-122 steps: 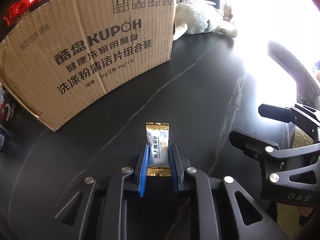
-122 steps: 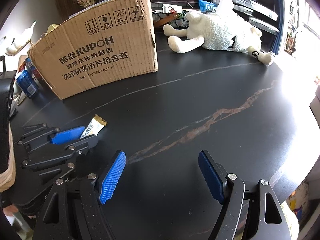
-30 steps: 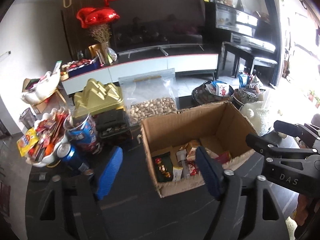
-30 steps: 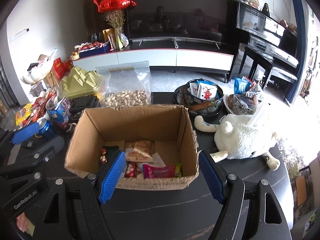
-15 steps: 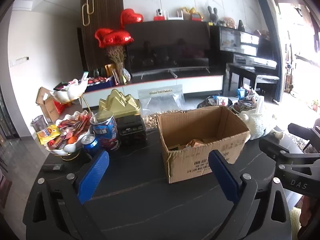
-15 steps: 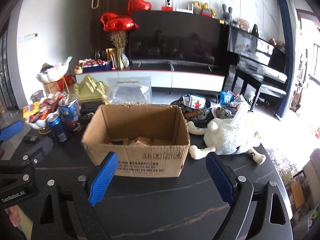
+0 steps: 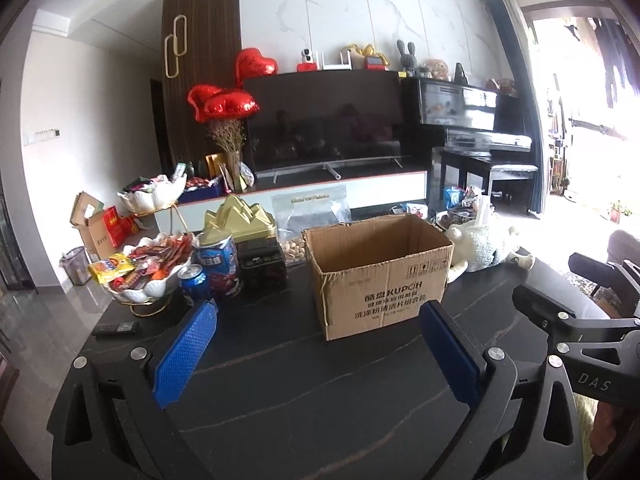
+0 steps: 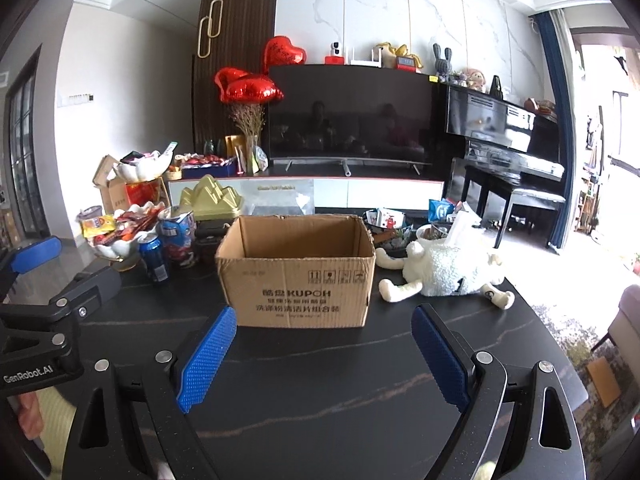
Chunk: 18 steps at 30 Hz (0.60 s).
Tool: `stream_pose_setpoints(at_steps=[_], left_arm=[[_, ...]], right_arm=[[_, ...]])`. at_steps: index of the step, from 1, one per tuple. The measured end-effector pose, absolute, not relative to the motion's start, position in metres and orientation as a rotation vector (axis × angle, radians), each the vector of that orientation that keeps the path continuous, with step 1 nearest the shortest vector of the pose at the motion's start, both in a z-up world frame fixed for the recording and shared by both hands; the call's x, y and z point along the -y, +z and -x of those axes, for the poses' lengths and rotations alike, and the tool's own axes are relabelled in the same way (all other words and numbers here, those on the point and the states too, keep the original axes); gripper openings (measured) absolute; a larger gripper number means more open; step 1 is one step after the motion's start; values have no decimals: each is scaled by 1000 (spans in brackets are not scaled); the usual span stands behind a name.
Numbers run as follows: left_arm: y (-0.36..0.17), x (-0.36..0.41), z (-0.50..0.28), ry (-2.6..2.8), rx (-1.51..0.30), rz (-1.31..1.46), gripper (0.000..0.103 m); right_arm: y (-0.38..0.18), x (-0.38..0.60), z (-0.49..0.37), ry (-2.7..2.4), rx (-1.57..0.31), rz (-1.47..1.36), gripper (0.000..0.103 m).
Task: Organize snacks
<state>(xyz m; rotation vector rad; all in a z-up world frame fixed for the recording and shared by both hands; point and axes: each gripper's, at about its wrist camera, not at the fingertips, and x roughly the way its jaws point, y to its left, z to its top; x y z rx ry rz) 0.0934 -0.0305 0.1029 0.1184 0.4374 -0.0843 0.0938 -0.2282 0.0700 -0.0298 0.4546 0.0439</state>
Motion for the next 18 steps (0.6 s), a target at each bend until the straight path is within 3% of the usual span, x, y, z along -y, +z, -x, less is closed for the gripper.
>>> stream_pose_setpoints(at_steps=[18], left_arm=[[90, 19, -29, -51, -385, -146, 103]], right_arm=[[66, 217, -29, 54, -395, 47, 90]])
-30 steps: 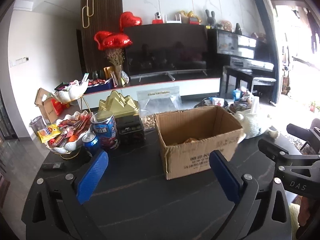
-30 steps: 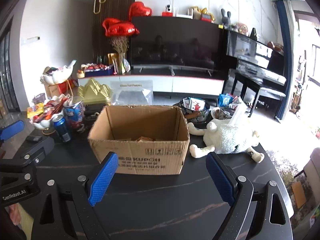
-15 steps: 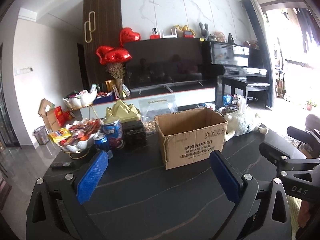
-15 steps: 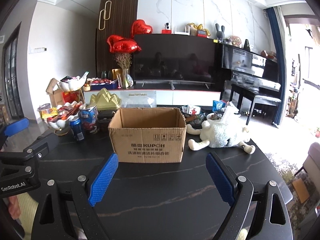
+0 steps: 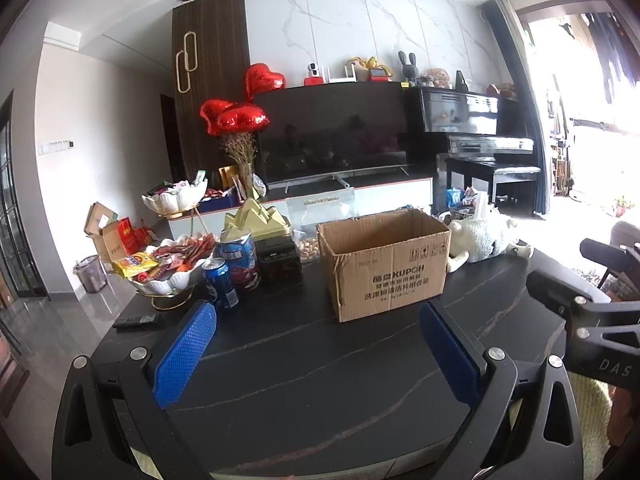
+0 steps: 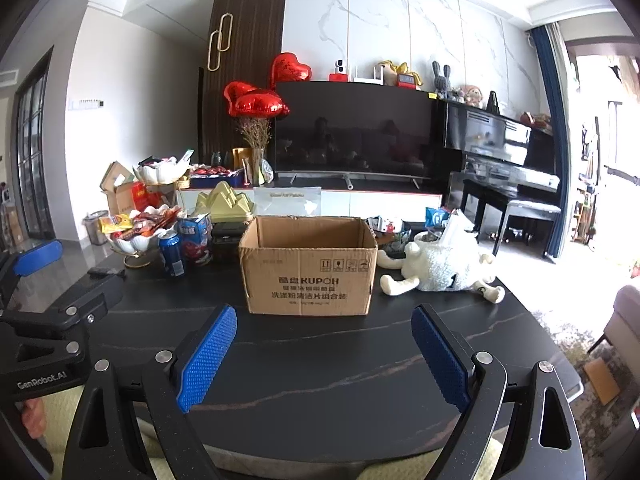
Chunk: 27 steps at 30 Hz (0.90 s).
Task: Organize snacks
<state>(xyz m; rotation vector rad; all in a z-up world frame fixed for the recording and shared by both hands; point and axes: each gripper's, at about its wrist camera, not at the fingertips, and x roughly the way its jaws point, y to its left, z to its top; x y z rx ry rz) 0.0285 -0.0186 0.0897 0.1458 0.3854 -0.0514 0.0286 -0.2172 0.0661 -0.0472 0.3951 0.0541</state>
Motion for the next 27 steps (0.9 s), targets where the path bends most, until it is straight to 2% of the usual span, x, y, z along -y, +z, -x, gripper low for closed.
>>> stream_pose_setpoints(at_steps=[27], left_arm=[[91, 13, 0, -67, -371, -127, 103]], right_arm=[[65, 208, -1, 78, -359, 69, 90]])
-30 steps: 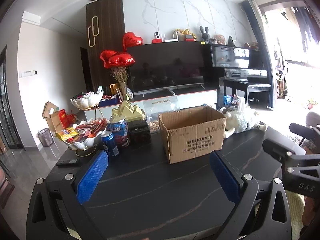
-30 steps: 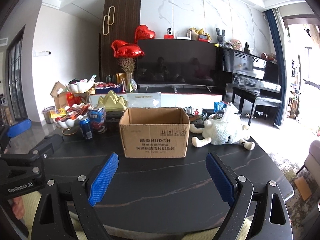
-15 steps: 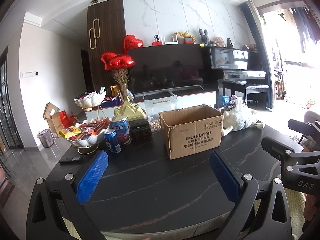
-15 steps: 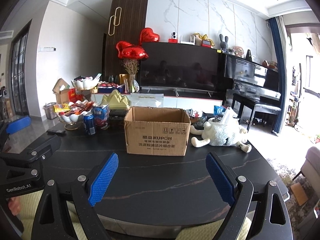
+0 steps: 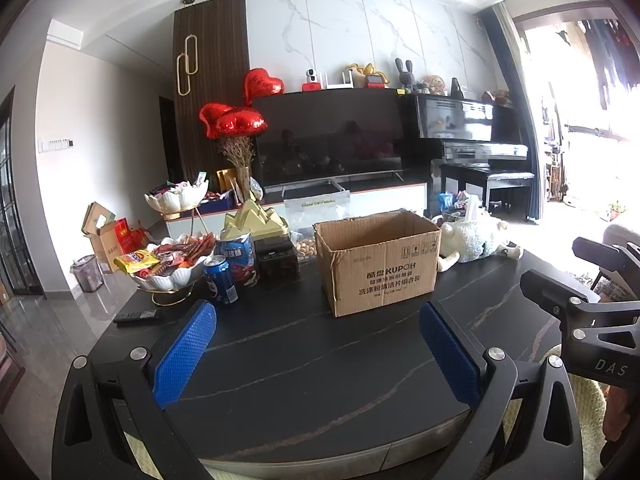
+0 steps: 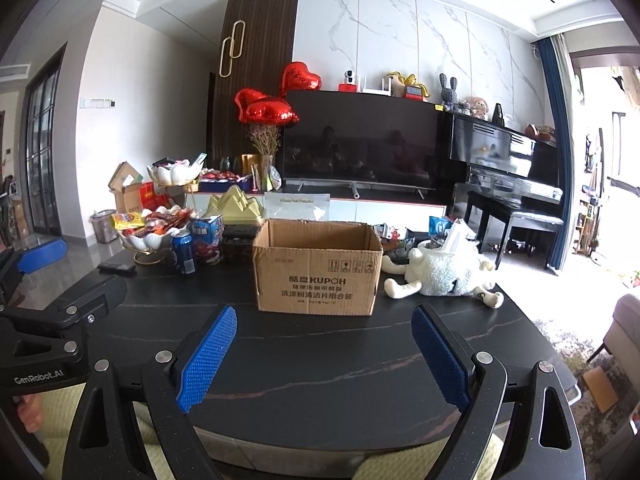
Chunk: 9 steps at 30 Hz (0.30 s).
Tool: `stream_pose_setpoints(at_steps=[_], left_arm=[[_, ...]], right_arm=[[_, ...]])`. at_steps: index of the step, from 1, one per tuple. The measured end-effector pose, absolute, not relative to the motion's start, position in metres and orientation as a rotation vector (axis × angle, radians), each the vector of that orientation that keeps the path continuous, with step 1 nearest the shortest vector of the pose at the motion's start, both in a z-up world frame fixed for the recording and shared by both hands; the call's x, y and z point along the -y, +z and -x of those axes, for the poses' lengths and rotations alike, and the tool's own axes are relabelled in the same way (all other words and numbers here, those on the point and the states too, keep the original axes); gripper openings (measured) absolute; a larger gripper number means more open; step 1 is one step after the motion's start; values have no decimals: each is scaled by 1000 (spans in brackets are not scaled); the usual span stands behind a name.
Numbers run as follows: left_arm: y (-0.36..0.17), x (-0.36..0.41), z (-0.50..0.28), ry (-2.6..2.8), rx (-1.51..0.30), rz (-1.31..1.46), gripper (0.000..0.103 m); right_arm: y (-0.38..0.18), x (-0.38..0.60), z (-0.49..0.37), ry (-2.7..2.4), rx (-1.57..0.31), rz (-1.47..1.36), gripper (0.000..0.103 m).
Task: Organize snacks
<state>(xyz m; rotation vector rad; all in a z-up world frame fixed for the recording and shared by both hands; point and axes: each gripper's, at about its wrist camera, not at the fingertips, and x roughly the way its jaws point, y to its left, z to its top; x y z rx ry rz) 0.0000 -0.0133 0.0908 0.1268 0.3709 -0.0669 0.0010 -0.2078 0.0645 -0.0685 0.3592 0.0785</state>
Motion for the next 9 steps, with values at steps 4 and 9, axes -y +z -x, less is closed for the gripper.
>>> stream_pose_setpoints(at_steps=[4, 9], left_arm=[[95, 15, 2, -55, -350, -136, 103], [96, 12, 0, -49, -348, -136, 103]], right_arm=[[64, 206, -1, 80, -360, 68, 90], [63, 204, -1, 81, -366, 67, 90]])
